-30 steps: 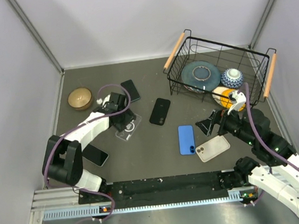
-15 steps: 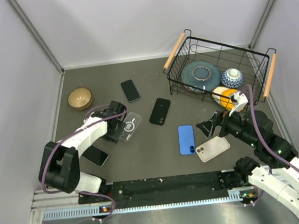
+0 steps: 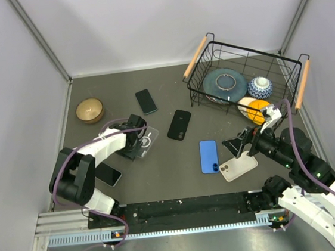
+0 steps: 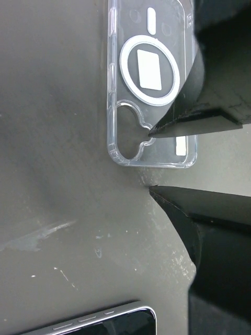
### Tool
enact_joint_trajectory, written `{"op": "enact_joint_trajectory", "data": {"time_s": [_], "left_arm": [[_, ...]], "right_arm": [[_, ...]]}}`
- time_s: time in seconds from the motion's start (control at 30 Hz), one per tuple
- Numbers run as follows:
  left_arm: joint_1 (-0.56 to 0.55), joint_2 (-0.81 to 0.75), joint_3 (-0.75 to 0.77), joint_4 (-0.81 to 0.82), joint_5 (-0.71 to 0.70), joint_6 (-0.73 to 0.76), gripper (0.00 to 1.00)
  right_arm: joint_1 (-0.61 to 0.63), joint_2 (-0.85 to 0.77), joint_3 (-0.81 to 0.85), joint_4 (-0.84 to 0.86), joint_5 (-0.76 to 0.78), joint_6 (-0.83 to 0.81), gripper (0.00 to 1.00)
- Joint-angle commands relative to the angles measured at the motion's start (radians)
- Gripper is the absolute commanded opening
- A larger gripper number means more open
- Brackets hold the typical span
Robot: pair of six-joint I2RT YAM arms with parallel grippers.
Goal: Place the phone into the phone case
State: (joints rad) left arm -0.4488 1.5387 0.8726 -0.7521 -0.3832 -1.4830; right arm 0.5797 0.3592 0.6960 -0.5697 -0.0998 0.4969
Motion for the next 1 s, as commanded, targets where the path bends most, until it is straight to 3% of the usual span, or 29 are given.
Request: {"op": "enact_joint_trajectory", "data": {"time_s": [0.0,0.1,0.13,0.2,0.4,0.5,0.53,0.67,0.83,0.97], "left_arm": [[-0.005,0.008,-0.004,0.017,-0.043,0.001,0.43],[-0.005,-0.002,0.002,0.014,-0.065,0.062,0.23],[-0.004,-0.005,0.002,0.016,-0.071,0.107,0.01],[-0.004,-0.015,0.019,0.017,-0.077,0.17,0.0],[-0.005,-0.075,0.066,0.094,-0.025,0.588,0.0],[-0.005,-0.115,0.055,0.206,0.102,0.829,0.0],[-0.005,-0.12,0.052,0.241,0.212,0.931,0.0],[-0.013,-0.094,0.089,0.211,0.3,1.065,0.0],[-0.03,-0.063,0.166,0.088,0.172,1.197,0.0],[-0.082,-0.103,0.154,0.091,0.198,1.424,0.0]], "right_arm": [[0.009,-0.005,0.04,0.021,0.002,-0.02,0.99],[0.009,0.0,0.042,0.021,-0.009,-0.027,0.99],[0.009,-0.002,0.042,0.021,-0.012,-0.027,0.99],[0.009,-0.002,0.04,0.022,-0.012,-0.034,0.99],[0.009,0.006,0.022,0.048,0.02,-0.031,0.99],[0.009,0.009,0.008,0.08,0.008,-0.014,0.99],[0.011,0.012,0.004,0.086,0.005,-0.014,0.99],[0.009,0.006,0.013,0.083,-0.005,-0.015,0.99],[0.009,-0.029,0.022,0.076,-0.006,-0.034,0.99],[0.009,-0.049,0.016,0.076,-0.015,-0.04,0.99]]}}
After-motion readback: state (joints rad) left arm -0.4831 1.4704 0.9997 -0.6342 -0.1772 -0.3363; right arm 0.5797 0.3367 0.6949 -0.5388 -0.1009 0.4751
